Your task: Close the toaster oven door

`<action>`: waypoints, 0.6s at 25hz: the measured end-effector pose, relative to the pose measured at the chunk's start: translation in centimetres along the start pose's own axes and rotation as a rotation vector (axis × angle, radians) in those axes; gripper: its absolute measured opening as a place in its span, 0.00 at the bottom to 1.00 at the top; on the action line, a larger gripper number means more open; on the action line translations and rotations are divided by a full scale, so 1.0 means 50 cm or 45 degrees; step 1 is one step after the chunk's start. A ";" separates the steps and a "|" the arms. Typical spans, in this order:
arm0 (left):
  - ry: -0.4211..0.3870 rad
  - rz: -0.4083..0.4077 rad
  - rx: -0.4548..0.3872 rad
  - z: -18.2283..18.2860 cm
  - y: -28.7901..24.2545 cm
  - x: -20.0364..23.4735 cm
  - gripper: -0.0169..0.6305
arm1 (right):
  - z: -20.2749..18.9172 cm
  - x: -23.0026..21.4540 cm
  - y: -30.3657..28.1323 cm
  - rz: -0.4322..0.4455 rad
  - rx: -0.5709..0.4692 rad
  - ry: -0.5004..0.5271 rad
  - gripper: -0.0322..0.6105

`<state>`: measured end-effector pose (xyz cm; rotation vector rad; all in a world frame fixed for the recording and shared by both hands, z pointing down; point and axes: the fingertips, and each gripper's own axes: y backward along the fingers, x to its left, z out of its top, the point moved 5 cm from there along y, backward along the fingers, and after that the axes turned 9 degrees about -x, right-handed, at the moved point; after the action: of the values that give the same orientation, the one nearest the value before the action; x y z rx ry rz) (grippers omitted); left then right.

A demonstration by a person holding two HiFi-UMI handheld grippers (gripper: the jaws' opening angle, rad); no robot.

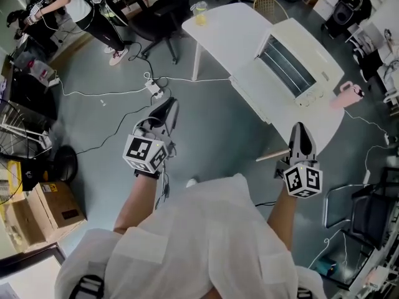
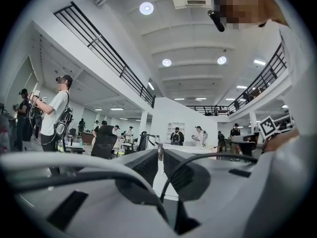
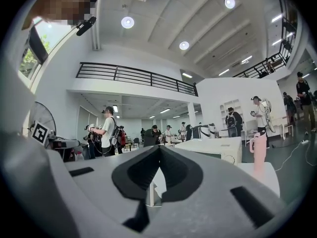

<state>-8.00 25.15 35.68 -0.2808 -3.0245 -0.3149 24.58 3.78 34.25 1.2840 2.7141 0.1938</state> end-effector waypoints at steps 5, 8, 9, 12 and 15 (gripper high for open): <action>0.026 -0.045 -0.009 -0.019 -0.055 0.003 0.07 | -0.005 -0.024 -0.028 -0.038 -0.014 0.002 0.06; 0.023 -0.080 -0.013 -0.024 -0.115 0.001 0.07 | -0.015 -0.060 -0.057 -0.077 -0.033 -0.012 0.06; 0.015 -0.097 -0.016 -0.026 -0.138 0.002 0.07 | -0.018 -0.075 -0.071 -0.091 -0.038 -0.020 0.06; 0.002 -0.147 -0.052 -0.041 -0.218 0.010 0.07 | -0.020 -0.123 -0.120 -0.118 -0.057 -0.035 0.06; 0.020 -0.191 -0.063 -0.047 -0.306 0.006 0.07 | -0.019 -0.167 -0.167 -0.132 -0.069 -0.036 0.06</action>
<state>-11.06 9.96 35.01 -0.0547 -3.0314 -0.4014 23.31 -8.00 34.31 1.1197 2.7231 0.2340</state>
